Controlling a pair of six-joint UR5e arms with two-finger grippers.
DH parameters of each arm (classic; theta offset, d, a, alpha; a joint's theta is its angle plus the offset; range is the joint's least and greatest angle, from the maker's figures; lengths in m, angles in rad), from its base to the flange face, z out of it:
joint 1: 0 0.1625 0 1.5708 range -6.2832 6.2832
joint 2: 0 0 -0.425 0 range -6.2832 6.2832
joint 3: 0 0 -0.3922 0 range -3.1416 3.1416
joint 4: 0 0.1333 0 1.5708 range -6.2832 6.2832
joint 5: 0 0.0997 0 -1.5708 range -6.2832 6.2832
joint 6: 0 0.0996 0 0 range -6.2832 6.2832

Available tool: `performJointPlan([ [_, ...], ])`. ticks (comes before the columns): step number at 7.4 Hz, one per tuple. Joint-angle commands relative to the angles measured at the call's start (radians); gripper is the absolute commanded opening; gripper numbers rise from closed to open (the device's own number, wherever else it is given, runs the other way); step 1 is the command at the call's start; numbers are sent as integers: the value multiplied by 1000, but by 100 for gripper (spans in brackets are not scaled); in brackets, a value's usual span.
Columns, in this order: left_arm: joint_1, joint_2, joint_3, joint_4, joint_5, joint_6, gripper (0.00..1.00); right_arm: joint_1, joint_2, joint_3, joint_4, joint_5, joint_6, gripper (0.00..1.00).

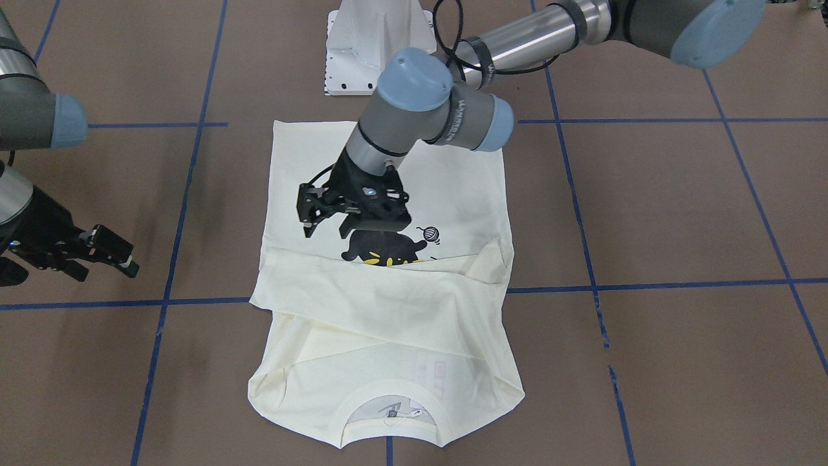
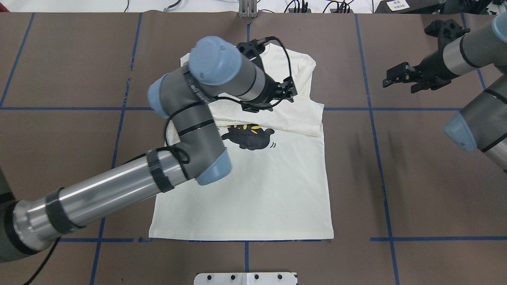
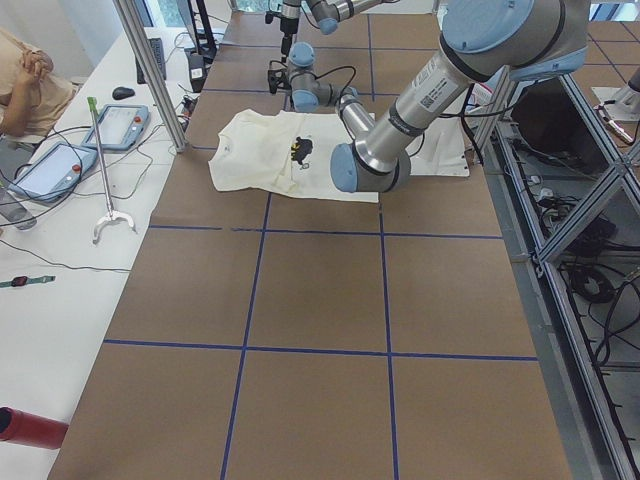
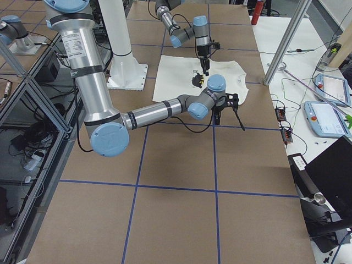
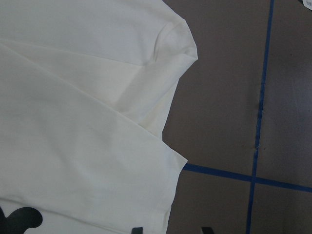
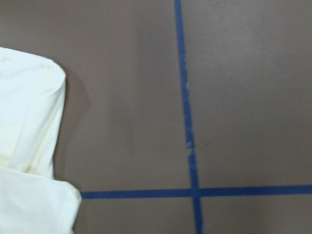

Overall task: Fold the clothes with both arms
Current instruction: 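Fold the other sleeve across the chest with the left gripper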

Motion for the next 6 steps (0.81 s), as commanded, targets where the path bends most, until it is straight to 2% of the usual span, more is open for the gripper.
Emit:
performJointPlan([
  [1, -60, 264, -287, 4, -61, 72, 65, -278, -56, 192, 16, -225, 393, 100],
  [2, -63, 348, -359, 2, -66, 91, 65, -450, -93, 281, -26, -379, 550, 99],
  [3, -77, 360, -367, 2, -112, 91, 65, -628, -104, 366, -127, -548, 662, 98],
  [4, -79, 378, -367, 2, -121, 90, 65, -784, -104, 411, -224, -683, 767, 96],
  [5, -76, 380, -360, 1, -120, 82, 68, -897, -110, 426, -269, -797, 872, 94],
  [6, -76, 380, -355, 1, -120, 82, 69, -940, -115, 428, -315, -816, 899, 92],
])
